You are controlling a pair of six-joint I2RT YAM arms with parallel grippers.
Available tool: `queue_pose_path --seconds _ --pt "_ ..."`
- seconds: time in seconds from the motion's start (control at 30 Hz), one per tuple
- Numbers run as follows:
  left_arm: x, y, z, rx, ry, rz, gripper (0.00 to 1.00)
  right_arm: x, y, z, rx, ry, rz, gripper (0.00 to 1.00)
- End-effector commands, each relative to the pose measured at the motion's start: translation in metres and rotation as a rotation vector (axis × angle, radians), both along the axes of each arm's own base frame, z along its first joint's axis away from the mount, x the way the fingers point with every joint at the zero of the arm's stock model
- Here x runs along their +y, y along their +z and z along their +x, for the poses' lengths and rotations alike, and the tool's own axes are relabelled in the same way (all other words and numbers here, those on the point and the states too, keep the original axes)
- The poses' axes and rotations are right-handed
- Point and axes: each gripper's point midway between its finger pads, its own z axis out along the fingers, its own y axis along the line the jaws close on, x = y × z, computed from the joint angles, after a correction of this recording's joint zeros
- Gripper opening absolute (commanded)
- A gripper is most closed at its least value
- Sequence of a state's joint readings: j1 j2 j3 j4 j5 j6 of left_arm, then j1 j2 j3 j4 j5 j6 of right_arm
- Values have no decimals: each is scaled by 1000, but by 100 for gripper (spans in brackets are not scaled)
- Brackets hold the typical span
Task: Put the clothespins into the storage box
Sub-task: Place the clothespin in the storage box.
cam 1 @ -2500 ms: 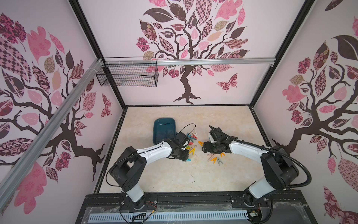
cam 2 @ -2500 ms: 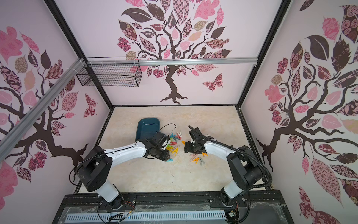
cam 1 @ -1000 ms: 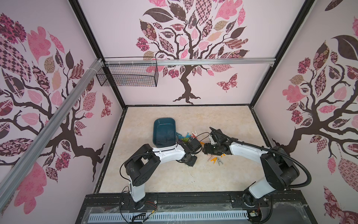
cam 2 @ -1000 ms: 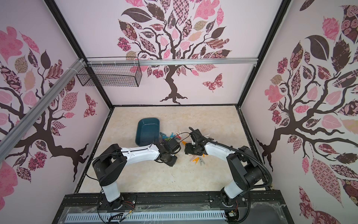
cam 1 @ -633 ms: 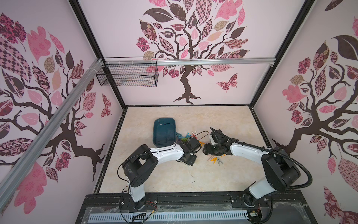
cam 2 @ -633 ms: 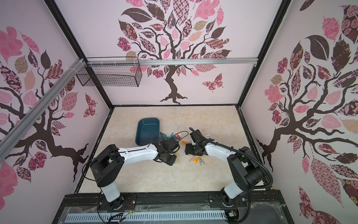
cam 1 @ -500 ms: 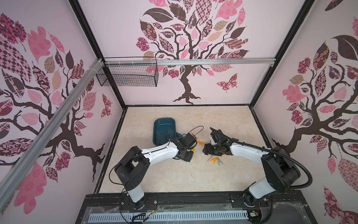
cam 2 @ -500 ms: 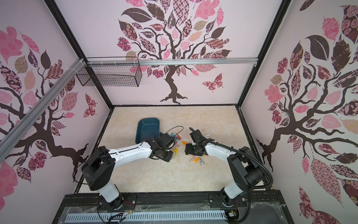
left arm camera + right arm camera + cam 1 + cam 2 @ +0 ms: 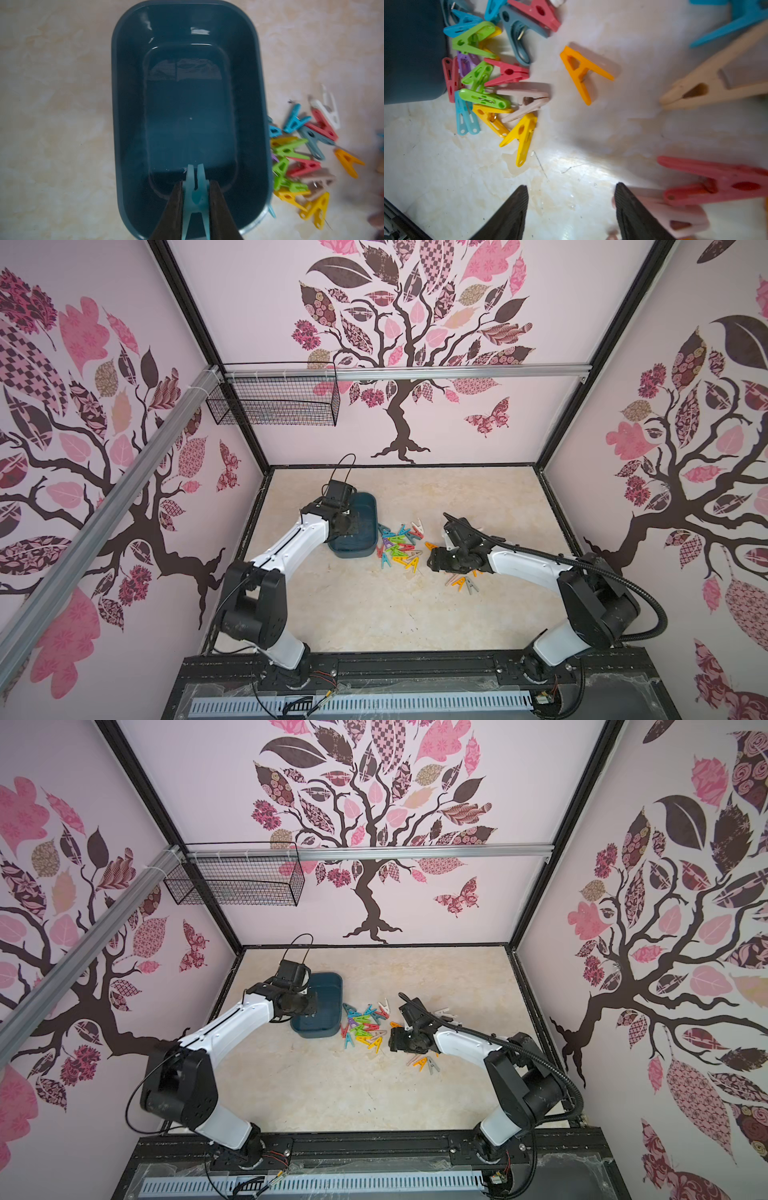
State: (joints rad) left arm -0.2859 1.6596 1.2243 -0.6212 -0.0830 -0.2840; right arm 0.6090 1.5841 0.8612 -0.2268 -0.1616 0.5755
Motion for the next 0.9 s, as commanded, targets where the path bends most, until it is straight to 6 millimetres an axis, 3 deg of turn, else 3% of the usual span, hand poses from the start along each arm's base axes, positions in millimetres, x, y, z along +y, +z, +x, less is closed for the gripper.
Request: queue_pose_path --seconds 0.0,0.13,0.27,0.33,0.47,0.57,0.67,0.77,0.87 --pt "3 0 24 -30 16 33 20 14 -3 1 4 -4 -6 68" --pt "9 -4 28 -25 31 67 42 21 -5 -1 -10 -5 -30 67" --pt "2 23 23 -94 17 15 50 19 -7 -2 -24 -38 -40 63" --pt "-5 37 12 -114 -9 17 51 16 -7 -2 -31 -50 -46 63" --pt "-43 49 -31 -138 -182 11 51 10 -2 1 -58 -61 -71 62" --pt "-78 37 -75 -101 -299 -103 50 12 3 2 -61 -45 -77 62" --pt "-91 14 -112 -16 -311 -142 48 13 8 4 -73 -39 -80 63" --pt "-98 -9 -131 35 -298 -127 45 11 11 6 -80 -45 -89 63" --pt "-111 -24 -136 17 -293 -91 41 9 7 1 -58 -57 -84 63"
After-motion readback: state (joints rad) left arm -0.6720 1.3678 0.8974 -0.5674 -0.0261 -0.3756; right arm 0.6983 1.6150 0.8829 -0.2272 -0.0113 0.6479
